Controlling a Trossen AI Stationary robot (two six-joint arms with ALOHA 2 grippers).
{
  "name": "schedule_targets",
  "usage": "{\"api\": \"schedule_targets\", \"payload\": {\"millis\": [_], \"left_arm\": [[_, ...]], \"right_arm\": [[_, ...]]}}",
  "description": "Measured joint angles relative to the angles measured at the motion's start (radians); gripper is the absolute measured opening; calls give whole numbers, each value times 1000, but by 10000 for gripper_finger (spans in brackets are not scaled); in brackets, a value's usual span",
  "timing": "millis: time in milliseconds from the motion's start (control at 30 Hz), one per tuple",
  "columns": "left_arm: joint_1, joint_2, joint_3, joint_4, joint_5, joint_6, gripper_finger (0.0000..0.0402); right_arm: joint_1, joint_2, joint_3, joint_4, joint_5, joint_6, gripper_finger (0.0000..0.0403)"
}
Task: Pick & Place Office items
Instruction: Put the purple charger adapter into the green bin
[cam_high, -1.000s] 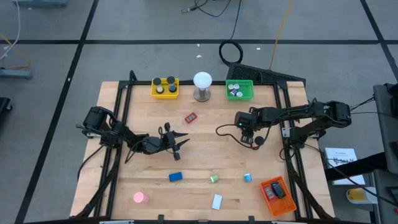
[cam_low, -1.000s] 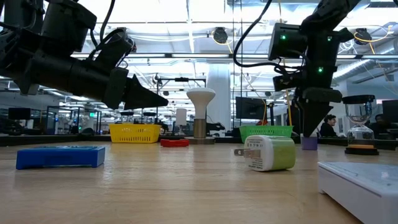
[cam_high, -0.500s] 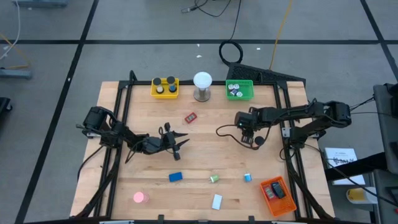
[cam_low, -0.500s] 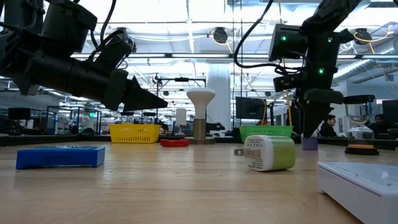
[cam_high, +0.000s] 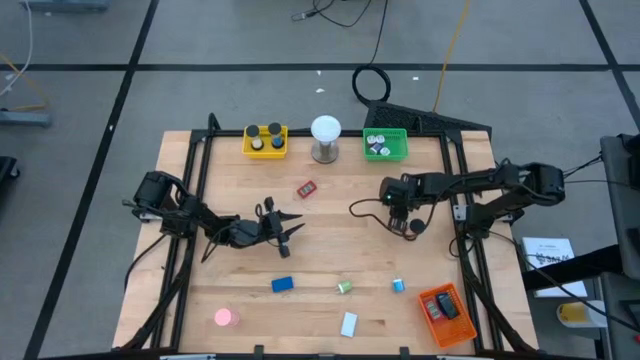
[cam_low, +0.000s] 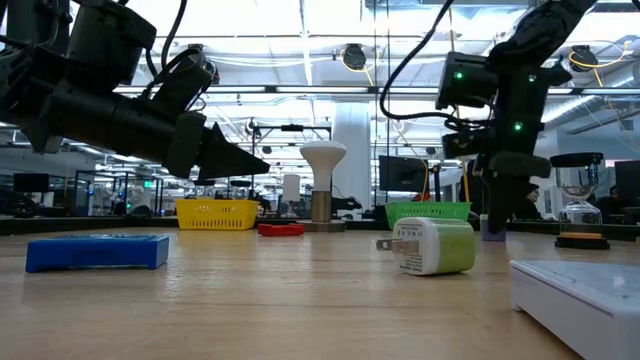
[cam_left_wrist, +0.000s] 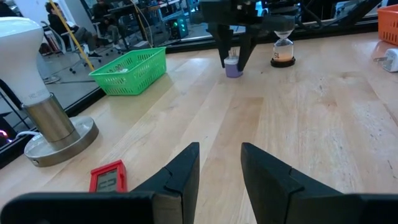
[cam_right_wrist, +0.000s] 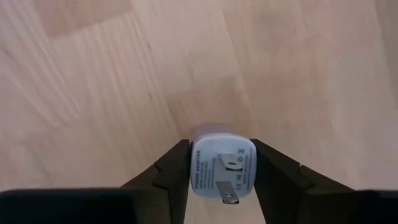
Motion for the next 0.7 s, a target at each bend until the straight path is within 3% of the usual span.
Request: {"api": "schedule_targets", "payload": {"millis": [133, 300, 467, 700], "left_arm": [[0, 0, 0, -2, 0, -1, 120], [0, 0, 0, -4, 0, -13, 120], [0, 0, 0, -4, 0, -20, 120], [0, 0, 0, -3, -1, -24, 120]], "right_arm": [[-31, 2, 42, -29, -34, 47, 129], [-107, 0, 223, -179, -9, 187, 135], [-265, -1, 375, -239, 72, 318, 137], [-515, 95, 424, -190, 47, 387, 131]]}}
